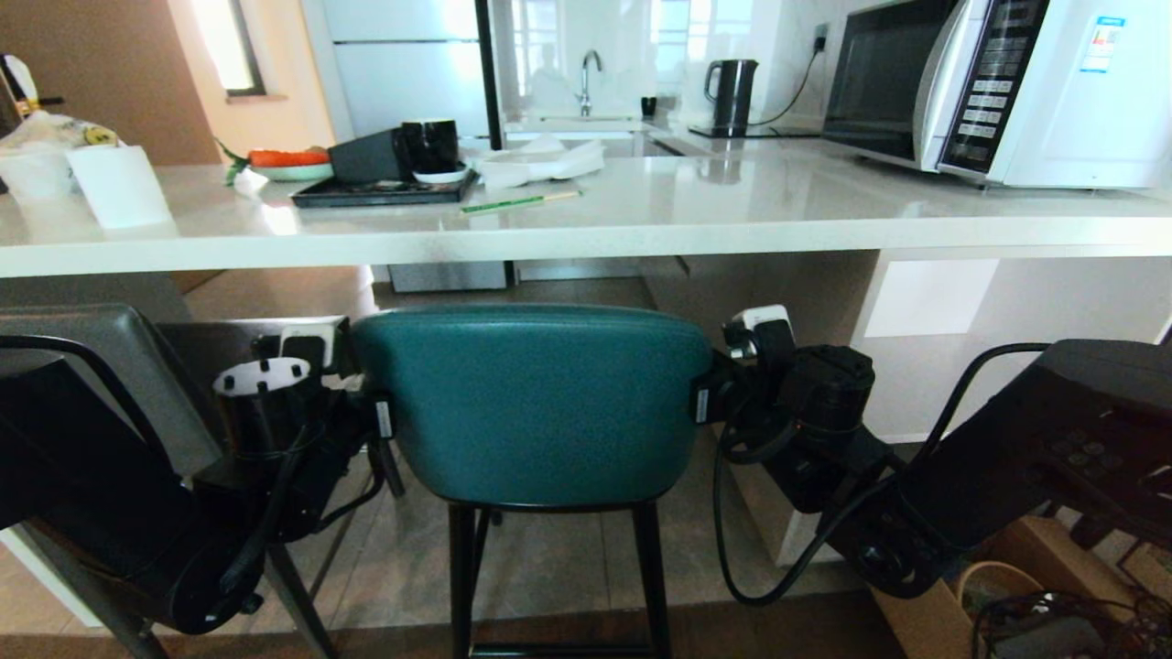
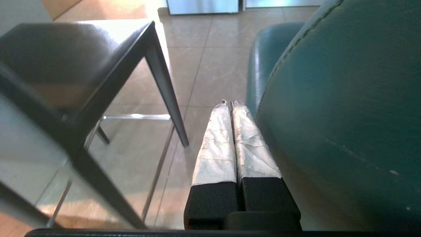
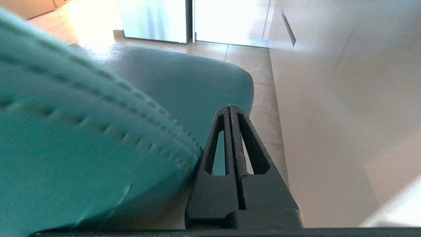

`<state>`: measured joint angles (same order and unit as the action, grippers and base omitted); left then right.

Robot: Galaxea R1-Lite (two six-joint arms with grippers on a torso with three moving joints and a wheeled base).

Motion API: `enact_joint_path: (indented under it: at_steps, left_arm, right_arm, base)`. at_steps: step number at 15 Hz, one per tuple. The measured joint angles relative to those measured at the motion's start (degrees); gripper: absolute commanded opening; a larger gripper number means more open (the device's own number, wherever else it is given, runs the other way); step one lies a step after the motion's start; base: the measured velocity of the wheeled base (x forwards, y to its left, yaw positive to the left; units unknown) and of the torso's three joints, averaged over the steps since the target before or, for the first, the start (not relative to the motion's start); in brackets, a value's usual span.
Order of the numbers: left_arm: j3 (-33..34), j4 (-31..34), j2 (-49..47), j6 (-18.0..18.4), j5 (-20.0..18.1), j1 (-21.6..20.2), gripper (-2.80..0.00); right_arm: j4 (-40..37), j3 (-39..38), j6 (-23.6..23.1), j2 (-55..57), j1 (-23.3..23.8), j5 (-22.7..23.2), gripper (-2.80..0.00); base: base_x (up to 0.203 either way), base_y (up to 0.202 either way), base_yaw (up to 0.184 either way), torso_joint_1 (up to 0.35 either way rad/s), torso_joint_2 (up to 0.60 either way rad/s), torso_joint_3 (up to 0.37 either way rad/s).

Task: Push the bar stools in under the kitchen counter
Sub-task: Push the blue chair back under the dining table

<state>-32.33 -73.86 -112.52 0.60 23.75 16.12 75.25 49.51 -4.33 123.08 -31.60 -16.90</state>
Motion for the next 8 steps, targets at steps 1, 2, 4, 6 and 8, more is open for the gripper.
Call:
enact_joint_path:
  at_steps: [1,2,4,6,8]
  left_arm:
    - [0.00,-0.02,0.00,0.00,-0.01,0.00,-2.80]
    - [0.00,-0.03,0.01,0.00,0.00,0.00,-2.80]
    - [0.02,-0.09,0.01,0.00,0.00,0.04,-2.80]
    - [0.02,-0.11,0.04,-0.02,-0.13,0.08,-2.80]
    - [-0.05,-0.11,0.04,0.00,-0.29,0.28,-2.80]
  right_arm:
    - [0.02,0.00,-0.02,0.02,-0.07,-0.02,-2.80]
    - [0.00,0.00,-0.02,0.05,-0.12,-0.07,-2.80]
    - [0.02,0.07,0.04,0.10,-0.23,-0.11,-2.80]
    - [0.06,0.16,0.01,0.21,-0.27,-0.13,-2.80]
    - [-0.01,0.30,0.00,0.37,-0.27,-0.10,-2.80]
  base:
    - [0.192,0.000,0.001,0.002,0.00,0.004]
    - [0.188,0.000,0.000,0.002,0.01,0.006]
    - [0.191,0.000,0.000,0.001,0.00,0.006]
    - [0.174,0.000,0.001,0.004,0.00,0.005]
    - [0.035,0.000,-0.006,0.004,0.00,0.000]
